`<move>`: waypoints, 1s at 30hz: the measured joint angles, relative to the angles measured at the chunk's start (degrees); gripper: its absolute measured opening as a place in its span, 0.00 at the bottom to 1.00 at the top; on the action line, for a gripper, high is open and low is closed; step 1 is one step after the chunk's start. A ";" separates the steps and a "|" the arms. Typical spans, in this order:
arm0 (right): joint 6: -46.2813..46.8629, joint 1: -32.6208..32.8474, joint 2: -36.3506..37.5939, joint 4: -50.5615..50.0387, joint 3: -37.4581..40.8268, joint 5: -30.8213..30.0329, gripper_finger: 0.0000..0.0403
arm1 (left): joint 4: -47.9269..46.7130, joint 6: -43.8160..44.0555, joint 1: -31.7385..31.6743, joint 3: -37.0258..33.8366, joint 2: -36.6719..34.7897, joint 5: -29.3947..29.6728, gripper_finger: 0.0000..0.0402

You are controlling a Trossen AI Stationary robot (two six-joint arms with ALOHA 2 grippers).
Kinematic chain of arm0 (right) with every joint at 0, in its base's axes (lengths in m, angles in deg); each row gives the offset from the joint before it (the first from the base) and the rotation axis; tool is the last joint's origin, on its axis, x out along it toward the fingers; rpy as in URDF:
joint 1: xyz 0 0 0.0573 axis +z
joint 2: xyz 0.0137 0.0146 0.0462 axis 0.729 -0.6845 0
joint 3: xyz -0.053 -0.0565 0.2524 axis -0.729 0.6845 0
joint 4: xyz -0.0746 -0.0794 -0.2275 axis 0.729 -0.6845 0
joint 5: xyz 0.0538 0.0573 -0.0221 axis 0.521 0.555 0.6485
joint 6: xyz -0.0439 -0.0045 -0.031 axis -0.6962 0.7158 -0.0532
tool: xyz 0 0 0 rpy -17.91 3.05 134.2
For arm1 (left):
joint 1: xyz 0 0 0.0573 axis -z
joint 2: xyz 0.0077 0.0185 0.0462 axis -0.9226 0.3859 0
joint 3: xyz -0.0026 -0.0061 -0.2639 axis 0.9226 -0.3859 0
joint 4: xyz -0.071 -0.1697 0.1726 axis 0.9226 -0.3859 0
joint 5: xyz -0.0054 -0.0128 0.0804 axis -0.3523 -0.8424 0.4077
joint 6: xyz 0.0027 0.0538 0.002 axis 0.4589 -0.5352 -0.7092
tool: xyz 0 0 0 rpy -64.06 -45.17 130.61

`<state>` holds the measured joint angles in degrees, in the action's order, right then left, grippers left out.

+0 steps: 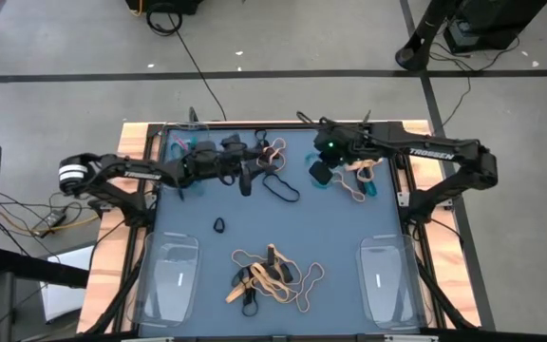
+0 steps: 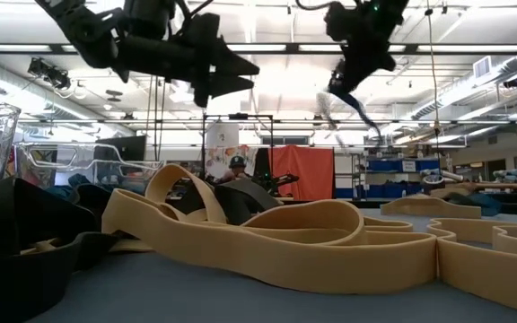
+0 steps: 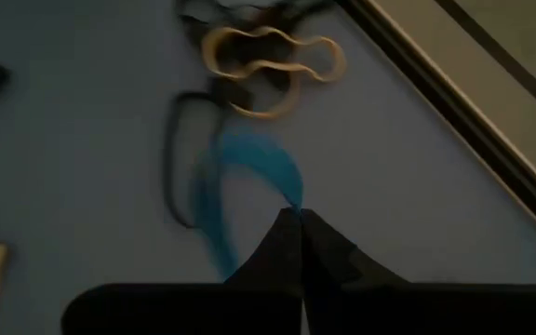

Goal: Sort rubber bands into baskets
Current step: Put the blue rubber band into the top transparent bin

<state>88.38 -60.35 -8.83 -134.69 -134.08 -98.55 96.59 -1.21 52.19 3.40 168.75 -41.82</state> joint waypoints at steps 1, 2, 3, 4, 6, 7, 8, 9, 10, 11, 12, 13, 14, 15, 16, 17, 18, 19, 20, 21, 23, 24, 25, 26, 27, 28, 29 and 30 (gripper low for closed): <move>-0.02 0.84 -0.37 0.93 0.00 0.17 0.00 | 0.69 -0.05 0.59 0.01 0.63 -0.07 0.54; -0.01 1.68 -0.59 1.75 0.00 0.19 0.00 | 1.42 -0.17 1.20 0.01 1.29 -0.12 0.54; -0.01 2.39 -1.02 2.47 0.00 0.17 0.00 | 2.40 -0.27 1.75 0.01 1.94 -0.15 0.54; -0.03 3.24 -1.63 3.46 0.00 0.16 0.00 | 3.30 -0.28 2.20 0.00 2.59 -0.17 0.54; -0.14 4.49 -2.65 5.41 0.00 0.11 0.00 | 5.06 -0.31 2.92 0.01 3.85 -0.13 0.54; -0.37 5.13 -3.13 6.43 0.00 0.00 0.00 | 6.19 -0.31 3.21 0.01 4.59 -0.13 0.54; -0.55 5.64 -3.57 7.62 0.02 -0.04 0.00 | 6.89 -0.33 3.34 0.03 5.23 -0.13 0.54; -0.97 6.14 -4.09 8.79 0.02 -0.04 0.00 | 7.52 -0.33 3.47 0.04 5.92 -0.15 0.54; -1.28 6.58 -4.48 9.97 0.01 0.04 0.00 | 8.36 -0.36 3.57 0.04 6.57 -0.13 0.54; -1.49 6.90 -4.93 10.96 0.02 0.16 0.00 | 9.04 -0.38 3.59 0.04 7.17 -0.14 0.54; -1.76 7.26 -5.38 12.06 0.02 0.18 0.01 | 9.32 -0.39 3.58 0.04 7.60 -0.14 0.54; -2.17 7.54 -5.58 13.22 0.02 0.22 0.01 | 9.47 -0.40 3.56 0.04 8.05 -0.11 0.54; -2.79 7.75 -5.83 13.98 0.02 0.21 0.01 | 10.17 -0.42 3.56 0.04 8.66 -0.11 0.54; -3.24 7.94 -6.09 14.82 0.02 0.21 0.01 | 10.36 -0.42 3.56 0.04 9.08 -0.09 0.54; -3.71 8.03 -6.17 15.82 0.02 0.21 0.01 | 10.61 -0.42 3.56 0.04 9.46 -0.07 0.54; -4.23 8.03 -6.25 16.46 0.02 0.22 0.01 | 10.91 -0.42 3.56 0.06 9.74 -0.08 0.54; -4.55 8.02 -6.31 16.75 0.02 0.22 0.01 | 11.63 -0.42 3.56 0.11 10.23 -0.09 0.54; -4.69 8.00 -6.31 17.09 0.03 0.20 0.01 | 11.93 -0.42 3.56 0.24 10.45 -0.09 0.54; -4.80 7.99 -6.31 17.74 0.04 0.17 0.01 | 11.76 -0.42 3.56 0.25 10.50 -0.10 0.54; -5.01 7.96 -6.29 18.31 0.02 0.13 0.01 | 11.83 -0.45 3.56 0.24 10.56 -0.09 0.54; -5.85 7.81 -6.28 18.83 0.04 0.17 0.01 | 12.02 -0.57 3.56 0.43 10.79 -0.21 0.54; -6.11 7.81 -6.28 19.37 0.04 0.15 0.01 | 11.92 -0.62 3.56 0.45 10.83 -0.46 0.54; -6.29 7.81 -6.28 19.79 0.04 0.12 0.01 | 11.78 -0.72 3.56 0.43 10.90 -0.73 0.53; -6.51 7.81 -6.27 19.82 0.04 -0.08 0.01 | 11.86 -0.99 3.56 0.45 11.11 -0.81 0.53; -6.66 7.81 -6.26 19.79 0.04 -0.28 0.01 | 11.74 -1.46 3.56 0.45 11.25 -0.96 0.53; -6.95 7.81 -6.26 19.82 0.04 -0.33 0.01 | 11.33 -1.78 3.56 0.45 11.31 -1.28 0.52; -7.16 7.81 -6.26 19.78 0.04 -0.51 0.01 | 11.27 -1.87 3.56 0.44 11.36 -1.74 0.51; -7.21 7.81 -6.26 19.80 0.04 -0.84 0.01 | 11.38 -1.90 3.56 0.45 11.36 -2.08 0.51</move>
<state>81.17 -52.54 -15.09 -114.89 -134.04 -99.39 107.96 -3.11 55.75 3.85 180.11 -43.90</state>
